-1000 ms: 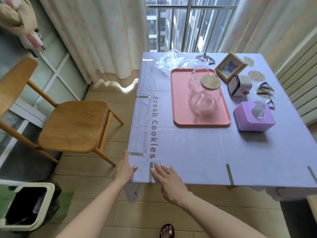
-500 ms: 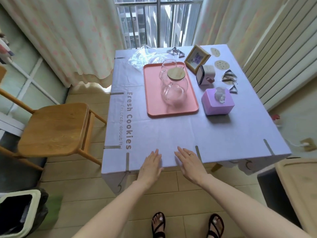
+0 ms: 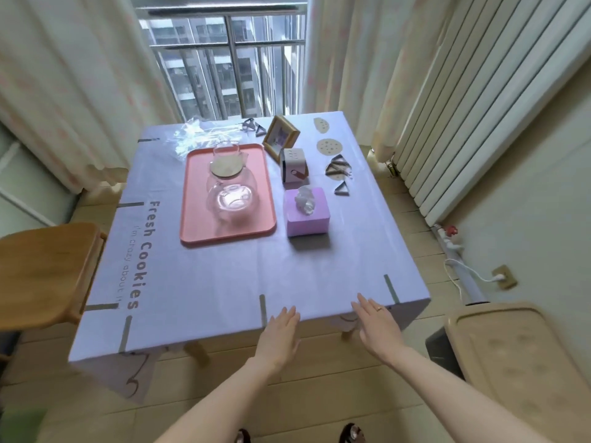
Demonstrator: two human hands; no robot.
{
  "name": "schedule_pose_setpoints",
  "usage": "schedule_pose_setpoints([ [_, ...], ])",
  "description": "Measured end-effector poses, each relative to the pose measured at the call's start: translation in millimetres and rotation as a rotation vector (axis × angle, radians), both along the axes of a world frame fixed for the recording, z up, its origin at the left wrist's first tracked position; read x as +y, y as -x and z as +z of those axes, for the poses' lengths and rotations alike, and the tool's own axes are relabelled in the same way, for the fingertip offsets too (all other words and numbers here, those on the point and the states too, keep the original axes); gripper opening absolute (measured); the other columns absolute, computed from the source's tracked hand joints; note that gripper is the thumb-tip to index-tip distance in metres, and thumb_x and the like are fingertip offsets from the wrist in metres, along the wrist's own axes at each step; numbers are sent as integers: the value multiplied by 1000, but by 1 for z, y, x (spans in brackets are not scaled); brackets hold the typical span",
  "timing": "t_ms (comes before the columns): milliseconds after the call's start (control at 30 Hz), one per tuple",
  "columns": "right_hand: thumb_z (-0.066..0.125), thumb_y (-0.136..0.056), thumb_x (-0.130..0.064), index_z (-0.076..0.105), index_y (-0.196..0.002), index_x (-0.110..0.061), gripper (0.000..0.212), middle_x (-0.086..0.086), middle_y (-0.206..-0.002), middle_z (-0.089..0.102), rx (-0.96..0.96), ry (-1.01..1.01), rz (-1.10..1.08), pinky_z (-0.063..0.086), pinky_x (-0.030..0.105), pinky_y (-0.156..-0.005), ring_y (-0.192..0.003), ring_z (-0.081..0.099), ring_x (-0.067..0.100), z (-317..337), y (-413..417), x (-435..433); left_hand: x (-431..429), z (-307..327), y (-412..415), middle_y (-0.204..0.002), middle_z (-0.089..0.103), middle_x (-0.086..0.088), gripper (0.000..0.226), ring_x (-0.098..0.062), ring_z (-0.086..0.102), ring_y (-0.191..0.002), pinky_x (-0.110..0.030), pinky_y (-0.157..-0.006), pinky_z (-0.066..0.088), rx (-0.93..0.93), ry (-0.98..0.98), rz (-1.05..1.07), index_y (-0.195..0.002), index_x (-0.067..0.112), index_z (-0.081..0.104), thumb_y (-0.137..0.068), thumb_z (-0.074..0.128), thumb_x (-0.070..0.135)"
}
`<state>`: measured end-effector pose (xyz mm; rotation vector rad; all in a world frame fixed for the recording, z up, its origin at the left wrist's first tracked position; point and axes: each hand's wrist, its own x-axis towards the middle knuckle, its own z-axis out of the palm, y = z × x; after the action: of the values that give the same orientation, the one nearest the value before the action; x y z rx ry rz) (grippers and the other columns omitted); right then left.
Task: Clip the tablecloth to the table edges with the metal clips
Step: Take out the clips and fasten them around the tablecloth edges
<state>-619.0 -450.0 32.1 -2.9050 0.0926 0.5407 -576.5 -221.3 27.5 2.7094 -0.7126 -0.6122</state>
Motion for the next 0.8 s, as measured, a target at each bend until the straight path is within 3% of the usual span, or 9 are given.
schedule_pose_setpoints([
  [167,42,-92,-15,19,-148,-15,61,6,-158,10,32,36,20,17,34,-117,-144,18,22,2,7,-72,-67,-1,6,-158,4,-6,57,-25,3,-145,-40,-118,11,6,-64,68,-146,11,19,-95,44,16],
  [433,45,-91,-14,11,-150,-28,69,5,-159,-4,107,14,66,12,43,-118,-146,8,24,6,-3,-120,-152,6,4,-158,3,-2,60,-22,5,-145,-40,-116,10,80,-76,-63,-148,17,17,-95,44,16],
  [633,41,-92,-15,7,-151,-18,68,3,-159,-8,133,-6,33,9,38,-119,-146,3,20,-6,-10,-143,-208,5,-15,-158,-4,-6,70,-23,-3,-146,-40,-118,3,81,-73,-59,-149,9,4,-96,46,27],
  [733,43,-90,-11,9,-151,-19,69,4,-159,-9,135,-2,21,10,40,-119,-146,3,21,-11,-8,-153,-234,5,-25,-157,-9,-13,79,-28,-7,-145,-40,-118,1,92,-100,-23,-148,4,-1,-93,50,31],
  [800,54,-84,-13,23,-149,-20,72,6,-158,0,93,7,49,20,43,-116,-145,16,24,-15,-10,-157,-248,-2,-31,-156,2,-19,91,-33,5,-144,-41,-116,11,72,-106,-26,-146,-4,11,-84,63,40],
])
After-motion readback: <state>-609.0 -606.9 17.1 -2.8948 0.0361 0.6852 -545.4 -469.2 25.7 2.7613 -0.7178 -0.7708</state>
